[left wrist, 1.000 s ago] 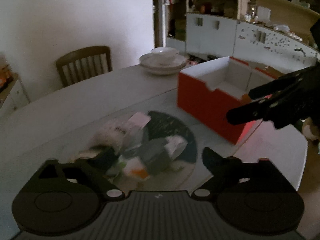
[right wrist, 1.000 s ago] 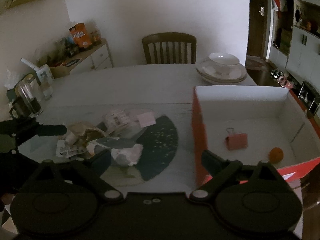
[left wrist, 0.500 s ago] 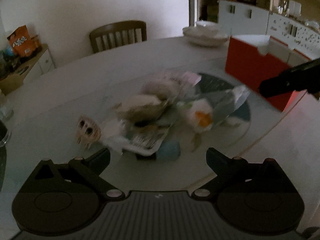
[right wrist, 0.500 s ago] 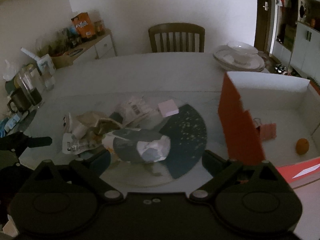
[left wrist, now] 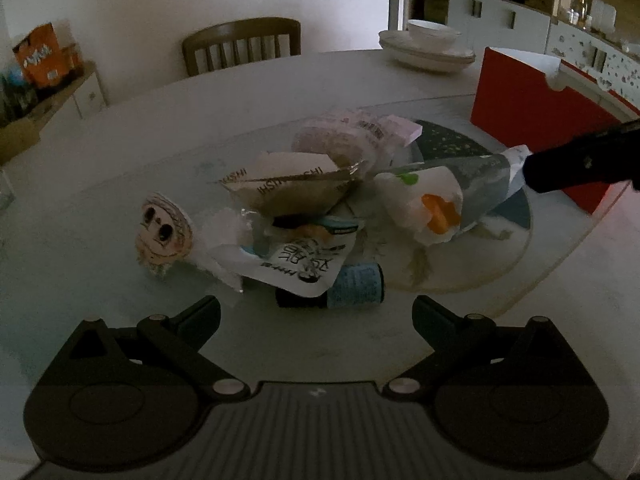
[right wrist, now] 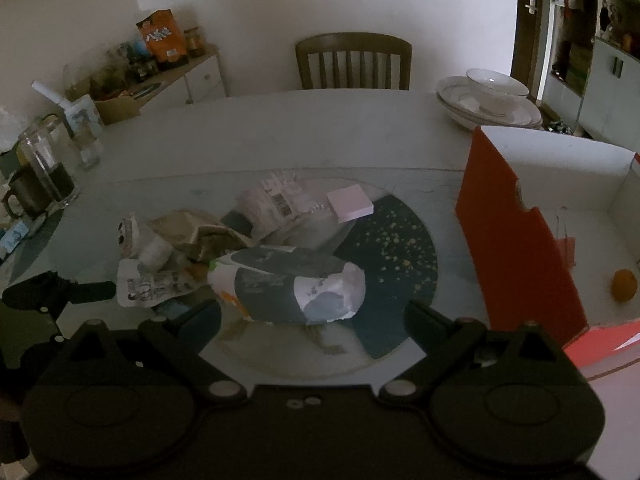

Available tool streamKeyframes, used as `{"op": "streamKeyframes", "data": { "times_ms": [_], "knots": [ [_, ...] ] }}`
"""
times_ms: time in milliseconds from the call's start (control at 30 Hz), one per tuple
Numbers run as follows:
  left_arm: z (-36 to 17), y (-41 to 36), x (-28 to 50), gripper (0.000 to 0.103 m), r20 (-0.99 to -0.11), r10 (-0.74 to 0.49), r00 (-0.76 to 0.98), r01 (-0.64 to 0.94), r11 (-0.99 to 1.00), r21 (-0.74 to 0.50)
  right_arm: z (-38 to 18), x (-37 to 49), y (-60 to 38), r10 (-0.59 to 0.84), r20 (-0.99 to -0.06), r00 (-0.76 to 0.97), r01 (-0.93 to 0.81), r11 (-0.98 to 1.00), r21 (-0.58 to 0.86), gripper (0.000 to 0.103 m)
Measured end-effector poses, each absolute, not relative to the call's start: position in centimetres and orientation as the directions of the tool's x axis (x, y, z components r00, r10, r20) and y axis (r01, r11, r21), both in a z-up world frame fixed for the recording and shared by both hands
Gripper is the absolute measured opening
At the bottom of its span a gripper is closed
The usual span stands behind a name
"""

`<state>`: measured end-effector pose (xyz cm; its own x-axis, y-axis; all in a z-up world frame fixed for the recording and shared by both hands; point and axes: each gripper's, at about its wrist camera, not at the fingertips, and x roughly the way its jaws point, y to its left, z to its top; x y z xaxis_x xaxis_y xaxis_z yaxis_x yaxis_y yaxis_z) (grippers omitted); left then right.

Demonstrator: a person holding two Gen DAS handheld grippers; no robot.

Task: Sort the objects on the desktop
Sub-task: 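Grasp the white-green snack bag with the right gripper while the left grasps the blue-labelled bottle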

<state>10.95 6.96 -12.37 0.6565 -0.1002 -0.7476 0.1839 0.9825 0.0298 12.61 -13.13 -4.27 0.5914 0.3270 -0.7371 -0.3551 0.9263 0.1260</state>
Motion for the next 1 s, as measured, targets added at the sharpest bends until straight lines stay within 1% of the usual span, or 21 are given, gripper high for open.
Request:
{"op": "streamKeyframes", "data": {
  "times_ms": [233, 367, 500, 633, 767, 900, 967, 1000],
  "knots": [
    [-12.8, 6.5, 11.6, 0.102, -0.746, -0.099, 0.659, 0.168, 0.986, 0.018, -5.4, 13.8, -12.4, 0.312, -0.746, 0.588, -0.357, 0.928, 0.107, 0.098],
    [-12.8, 6.3, 11.7, 0.102, -0.744, -0.098, 0.661, 0.162, 0.987, 0.015, -5.0, 14.6, -12.2, 0.324, -0.726, 0.606, -0.352, 0.928, 0.12, 0.098],
    [-12.9, 6.1, 12.0, 0.102, -0.745, -0.097, 0.66, 0.16, 0.987, 0.014, -5.0, 16.0, -12.5, 0.323, -0.725, 0.608, -0.31, 0.937, 0.158, 0.098],
    [-13.1, 6.0, 12.2, 0.102, -0.752, -0.101, 0.651, 0.165, 0.986, 0.011, -6.0, 17.3, -12.7, 0.3, -0.747, 0.594, -0.27, 0.948, 0.167, 0.098],
    [-13.2, 6.0, 12.2, 0.101, -0.752, -0.108, 0.651, 0.168, 0.986, 0.004, -7.6, 18.0, -13.1, 0.302, -0.778, 0.551, -0.229, 0.951, 0.207, 0.095],
    [-13.4, 6.1, 12.4, 0.094, -0.759, -0.109, 0.642, 0.167, 0.986, -0.001, -8.9, 18.1, -13.2, 0.319, -0.802, 0.506, -0.21, 0.947, 0.244, 0.093],
    [-13.5, 6.1, 12.4, 0.086, -0.76, -0.111, 0.64, 0.167, 0.986, -0.003, -9.4, 18.0, -13.2, 0.333, -0.805, 0.491, -0.207, 0.942, 0.263, 0.092],
    [-13.5, 6.1, 12.5, 0.084, -0.761, -0.109, 0.639, 0.167, 0.986, -0.001, -9.5, 18.0, -13.2, 0.339, -0.805, 0.486, -0.208, 0.94, 0.271, 0.09]
  ]
}}
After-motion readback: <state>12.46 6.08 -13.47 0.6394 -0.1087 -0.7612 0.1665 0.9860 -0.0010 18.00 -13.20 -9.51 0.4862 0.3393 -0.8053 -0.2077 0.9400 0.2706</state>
